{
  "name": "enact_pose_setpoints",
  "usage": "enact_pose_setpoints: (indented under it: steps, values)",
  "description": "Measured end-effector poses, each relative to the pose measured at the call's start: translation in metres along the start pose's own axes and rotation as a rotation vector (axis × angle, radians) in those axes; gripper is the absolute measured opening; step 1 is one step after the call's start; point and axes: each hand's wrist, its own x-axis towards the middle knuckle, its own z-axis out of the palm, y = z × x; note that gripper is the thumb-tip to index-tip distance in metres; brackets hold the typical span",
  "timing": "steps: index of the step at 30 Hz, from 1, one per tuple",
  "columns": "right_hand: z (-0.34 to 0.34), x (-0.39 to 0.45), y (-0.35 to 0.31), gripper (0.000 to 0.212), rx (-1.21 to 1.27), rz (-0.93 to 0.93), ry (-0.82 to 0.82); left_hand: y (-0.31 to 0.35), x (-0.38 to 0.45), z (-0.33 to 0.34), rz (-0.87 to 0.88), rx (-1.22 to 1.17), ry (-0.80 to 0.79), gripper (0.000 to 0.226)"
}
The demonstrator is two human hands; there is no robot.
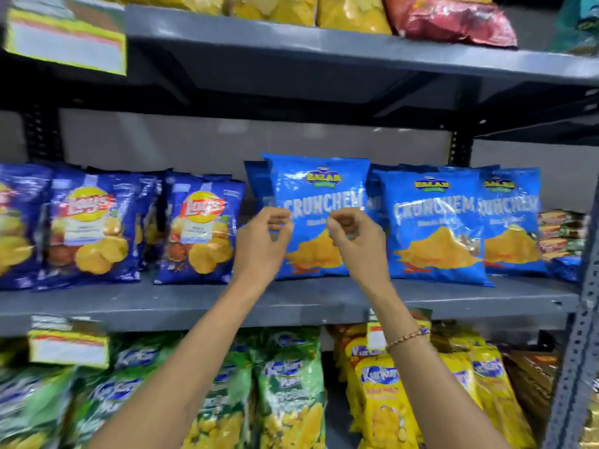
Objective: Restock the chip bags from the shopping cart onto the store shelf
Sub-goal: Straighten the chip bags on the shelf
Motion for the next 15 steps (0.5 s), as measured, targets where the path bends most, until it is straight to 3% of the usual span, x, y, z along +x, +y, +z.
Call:
enact_pose_setpoints:
  steps: [4,6,8,11,15]
  values:
    - [0.072,-0.013,-0.016,0.029,-0.041,0.091,-0.310,-0.043,0.015,-0.080,-0.080,0.271,0.125,0.036]
    - [0.102,-0.021,-0.017,0.041,-0.085,0.155,-0.451,-0.065,0.020,-0.114,-0.191,0.459,0.031,0.047]
    - [0.128,-0.029,-0.017,0.039,-0.132,0.184,-0.561,-0.083,0.022,-0.139,-0.302,0.559,-0.135,0.052]
    - [0.153,-0.035,-0.016,0.029,-0.127,0.242,-0.586,-0.097,0.017,-0.153,-0.380,0.544,-0.311,0.057]
    - [0.169,-0.036,-0.016,0.035,-0.148,0.303,-0.486,-0.104,0.009,-0.153,-0.438,0.478,-0.242,0.054]
